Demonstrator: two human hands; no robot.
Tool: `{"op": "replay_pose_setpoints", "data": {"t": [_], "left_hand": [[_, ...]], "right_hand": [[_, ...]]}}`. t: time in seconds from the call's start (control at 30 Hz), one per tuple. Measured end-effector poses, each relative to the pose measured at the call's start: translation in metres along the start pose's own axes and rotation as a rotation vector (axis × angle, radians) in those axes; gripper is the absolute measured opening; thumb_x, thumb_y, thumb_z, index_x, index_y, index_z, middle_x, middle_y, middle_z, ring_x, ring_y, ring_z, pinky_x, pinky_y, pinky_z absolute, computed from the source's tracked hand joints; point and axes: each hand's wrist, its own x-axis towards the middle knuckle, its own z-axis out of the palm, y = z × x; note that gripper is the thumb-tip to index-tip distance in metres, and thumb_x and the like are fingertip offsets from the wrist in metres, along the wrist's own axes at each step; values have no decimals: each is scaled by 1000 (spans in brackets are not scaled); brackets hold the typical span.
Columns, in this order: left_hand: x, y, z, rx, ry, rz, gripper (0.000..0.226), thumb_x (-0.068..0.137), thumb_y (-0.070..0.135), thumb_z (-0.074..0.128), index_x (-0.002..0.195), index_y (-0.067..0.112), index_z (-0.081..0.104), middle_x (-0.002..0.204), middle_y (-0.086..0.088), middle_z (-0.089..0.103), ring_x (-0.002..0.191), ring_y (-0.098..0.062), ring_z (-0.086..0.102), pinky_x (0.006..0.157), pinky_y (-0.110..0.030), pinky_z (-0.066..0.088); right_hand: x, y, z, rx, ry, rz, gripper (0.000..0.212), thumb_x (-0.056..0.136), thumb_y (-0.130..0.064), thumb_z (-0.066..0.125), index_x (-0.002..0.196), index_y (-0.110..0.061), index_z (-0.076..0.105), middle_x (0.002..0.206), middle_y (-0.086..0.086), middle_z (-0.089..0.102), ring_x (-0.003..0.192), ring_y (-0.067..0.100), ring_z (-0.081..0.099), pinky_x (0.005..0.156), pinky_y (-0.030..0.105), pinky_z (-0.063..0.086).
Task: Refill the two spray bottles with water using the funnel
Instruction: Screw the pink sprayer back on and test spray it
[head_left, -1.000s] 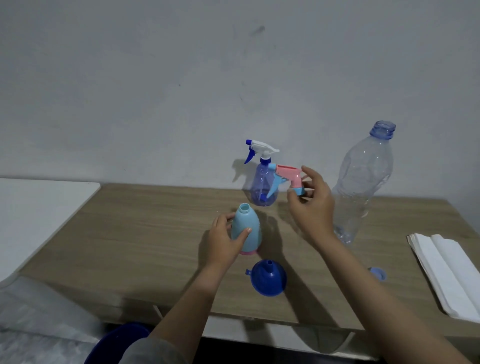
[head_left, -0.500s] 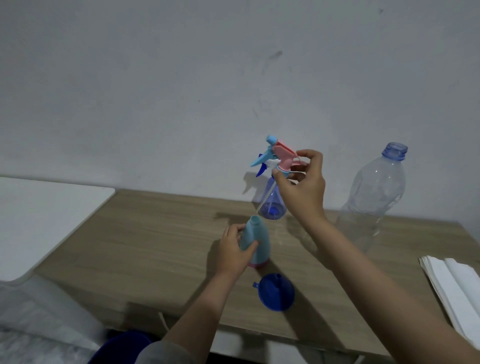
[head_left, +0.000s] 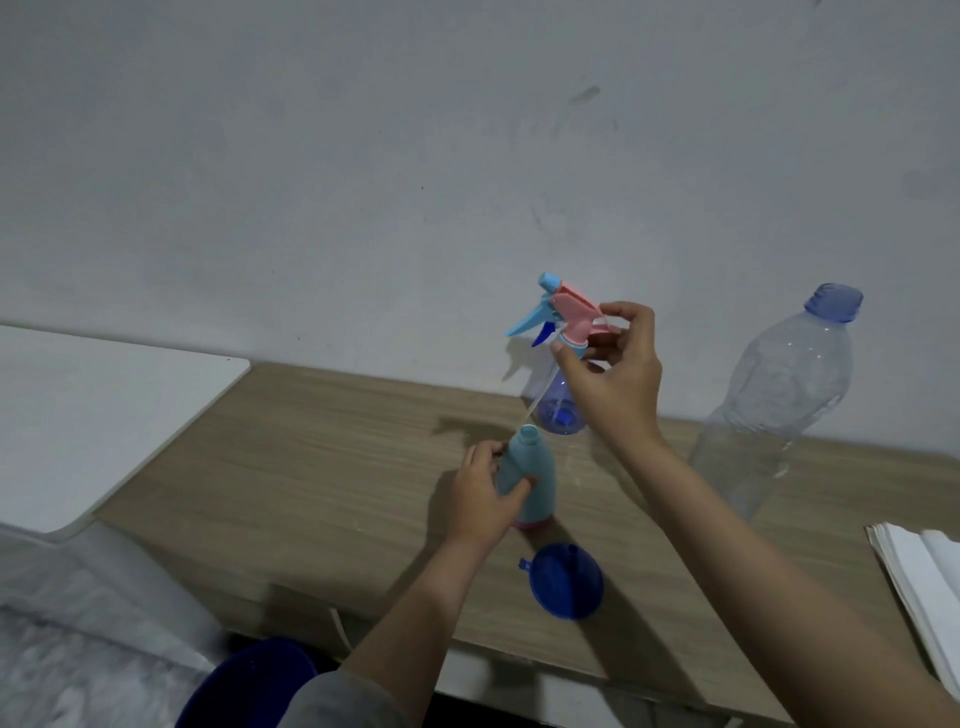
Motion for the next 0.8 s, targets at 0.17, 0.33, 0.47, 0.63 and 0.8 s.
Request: {"op": "replay_pose_setpoints", "data": {"t": [0.17,0.33,0.47,0.63,0.8], "left_hand": [[0,0,0,-6,-1,6,43,78,34,75,114,22,56,117,9,56,96,2,54,61,0,41],[-1,1,0,18,7,-3,45,77,37,76,114,23,55,116,9,57,95,1,52,58,-4,40],[0,1,0,12,4,-9,47,77,37,76,115,21,56,116,6,60,101,-4,55,66,-7,36],[0,0,1,-32,9,-19,47,76,29,77,118,19,57,119,5,60,103,-6,58,63,-3,38],[-1,-1,3,-23,11,-25,51,78,29,75,124,21,55,120,8,59,101,-1,55,59,0,39]], "right_hand": [[14,-13,-7,25,6,-46,49,73,-16,80,107,-28,47,87,-8,66,77,9,64,68,18,52],[-6,0,-5,-33,-99,-37,46,73,-16,77,105,-28,46,84,-10,64,75,8,64,69,25,54],[-28,25,3,-95,-223,7,46,73,-14,79,102,-27,47,89,-11,64,73,6,63,65,19,53],[-49,54,8,-154,-345,114,45,69,-11,81,100,-24,50,95,-12,62,83,1,63,71,14,50],[-54,63,11,-142,-344,142,47,69,-9,82,99,-26,51,94,-17,61,83,1,63,69,9,48]]}}
